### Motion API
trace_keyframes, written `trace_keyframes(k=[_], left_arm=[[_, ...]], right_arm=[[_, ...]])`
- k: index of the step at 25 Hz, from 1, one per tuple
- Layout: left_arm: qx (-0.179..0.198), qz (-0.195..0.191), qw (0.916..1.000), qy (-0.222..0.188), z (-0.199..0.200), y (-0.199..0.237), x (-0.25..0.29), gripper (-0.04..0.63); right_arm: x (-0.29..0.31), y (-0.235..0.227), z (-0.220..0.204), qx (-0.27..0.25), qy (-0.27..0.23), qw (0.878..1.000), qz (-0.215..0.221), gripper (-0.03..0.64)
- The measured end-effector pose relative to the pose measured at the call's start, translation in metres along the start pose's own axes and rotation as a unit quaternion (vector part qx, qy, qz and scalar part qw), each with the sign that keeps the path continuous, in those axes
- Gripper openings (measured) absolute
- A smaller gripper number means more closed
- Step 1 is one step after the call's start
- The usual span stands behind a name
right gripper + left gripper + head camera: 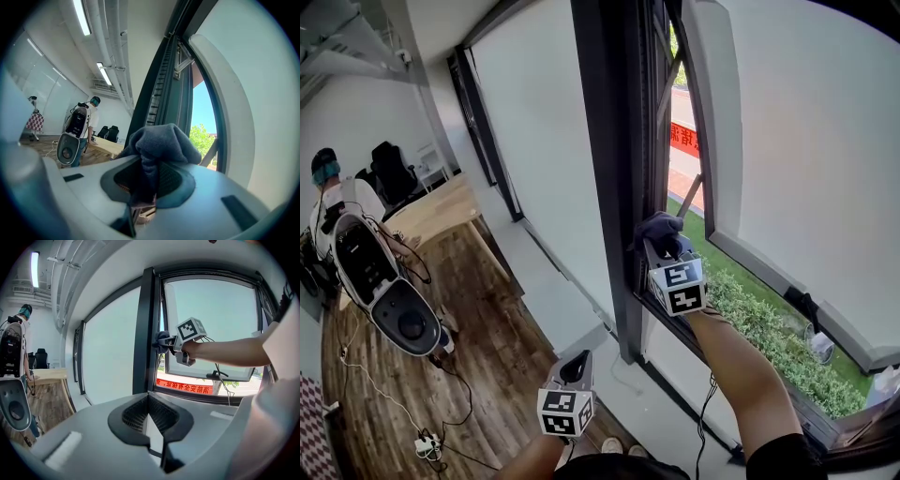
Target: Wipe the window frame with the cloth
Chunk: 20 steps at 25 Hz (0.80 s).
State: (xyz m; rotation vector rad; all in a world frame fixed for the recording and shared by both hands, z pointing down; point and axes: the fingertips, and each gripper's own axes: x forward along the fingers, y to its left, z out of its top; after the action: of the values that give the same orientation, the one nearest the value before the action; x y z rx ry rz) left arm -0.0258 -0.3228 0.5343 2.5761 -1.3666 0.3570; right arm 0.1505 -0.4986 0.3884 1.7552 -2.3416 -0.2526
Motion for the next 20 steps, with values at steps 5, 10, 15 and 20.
trace_keyframes(k=[5,10,15,20], left_arm=[[-0.001,-0.001,1.0000,0.004,-0.003,0.000,0.002,0.009],[-0.001,-0.001,1.0000,0.007,-0.005,0.000,0.004,0.009],[0.000,-0.003,0.9999,0.013,-0.008,0.001,0.005,0.009],[0.000,-0.002,0.9999,0.016,-0.010,0.002,0.007,0.009]], right_arm=[[0.004,0.008,-0.024,-0.002,0.034,0.999,0.016,0.074],[0.006,0.013,-0.046,-0.007,0.059,0.998,0.025,0.078],[0.008,0.016,-0.059,0.000,0.081,0.996,0.029,0.078],[0.010,0.018,-0.066,-0.002,0.086,0.996,0.025,0.078]])
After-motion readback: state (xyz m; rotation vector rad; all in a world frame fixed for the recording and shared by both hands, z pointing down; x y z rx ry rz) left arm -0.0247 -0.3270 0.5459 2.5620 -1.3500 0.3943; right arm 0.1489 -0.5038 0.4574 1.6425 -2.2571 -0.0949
